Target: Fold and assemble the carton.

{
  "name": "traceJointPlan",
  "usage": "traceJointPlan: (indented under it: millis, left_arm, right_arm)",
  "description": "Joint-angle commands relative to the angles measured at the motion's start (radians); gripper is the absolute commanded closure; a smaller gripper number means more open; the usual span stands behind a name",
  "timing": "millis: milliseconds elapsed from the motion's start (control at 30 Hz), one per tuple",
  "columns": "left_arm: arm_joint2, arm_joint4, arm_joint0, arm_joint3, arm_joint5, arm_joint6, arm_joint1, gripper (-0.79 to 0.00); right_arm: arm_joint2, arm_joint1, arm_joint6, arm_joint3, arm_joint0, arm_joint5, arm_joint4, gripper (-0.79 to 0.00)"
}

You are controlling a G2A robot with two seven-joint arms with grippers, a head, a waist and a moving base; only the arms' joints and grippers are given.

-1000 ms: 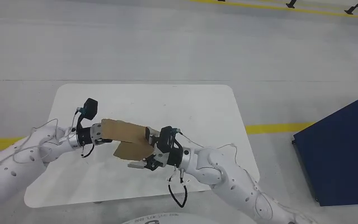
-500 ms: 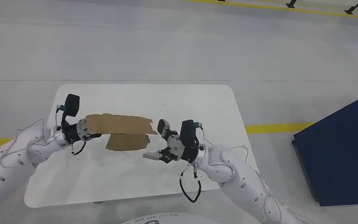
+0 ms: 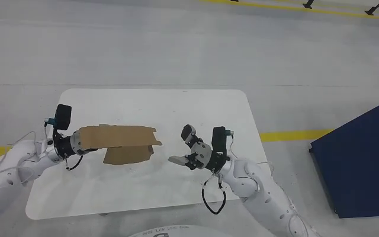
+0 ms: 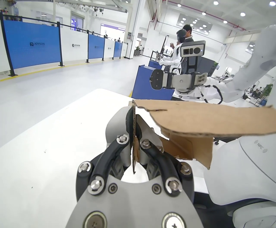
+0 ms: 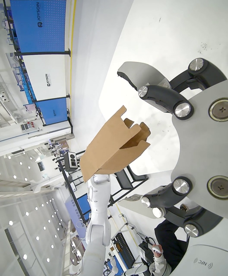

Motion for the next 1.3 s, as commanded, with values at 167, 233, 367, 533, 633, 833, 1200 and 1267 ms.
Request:
traceJointPlan:
  millis: [167,233,367,533,633,833,1200,1267]
  left_arm:
    - [-0.014,-0.032,0.011,-0.010,0.006,-0.003,-0.006,0.000]
    - [-0.023,-0.029,0.018,-0.014,0.000,0.002,-0.009,0.000]
    - [-0.028,-0.023,0.033,-0.029,0.000,0.031,-0.013,0.000]
    - [-0.028,-0.001,0.026,-0.015,0.000,0.053,-0.014,0.000]
    - [-0.033,0.029,0.027,-0.021,0.000,0.093,-0.013,0.000]
    - [-0.049,0.137,0.038,-0.038,0.000,0.212,-0.005,0.000]
    - [-0.027,0.277,0.036,-0.025,0.000,0.349,0.010,0.000]
    - [-0.017,0.283,0.029,-0.019,0.000,0.357,0.009,0.000]
  right_arm:
    - [-0.039,0.002,0.226,0.083,0.101,-0.048,0.372,-0.785]
    - [-0.046,0.006,0.339,0.096,0.130,-0.059,0.485,-0.785]
    - [-0.052,0.017,0.571,0.140,0.184,-0.013,0.778,-0.702]
    - [-0.100,0.019,0.910,0.238,0.324,0.109,1.162,-0.785]
    - [-0.138,0.009,0.992,0.310,0.410,0.177,1.242,-0.785]
    - [-0.240,-0.024,1.054,0.436,0.547,0.253,1.312,-0.594]
    - [-0.337,-0.073,1.136,0.563,0.658,0.261,1.423,-0.391]
    - [-0.341,-0.078,1.137,0.575,0.666,0.258,1.425,-0.391]
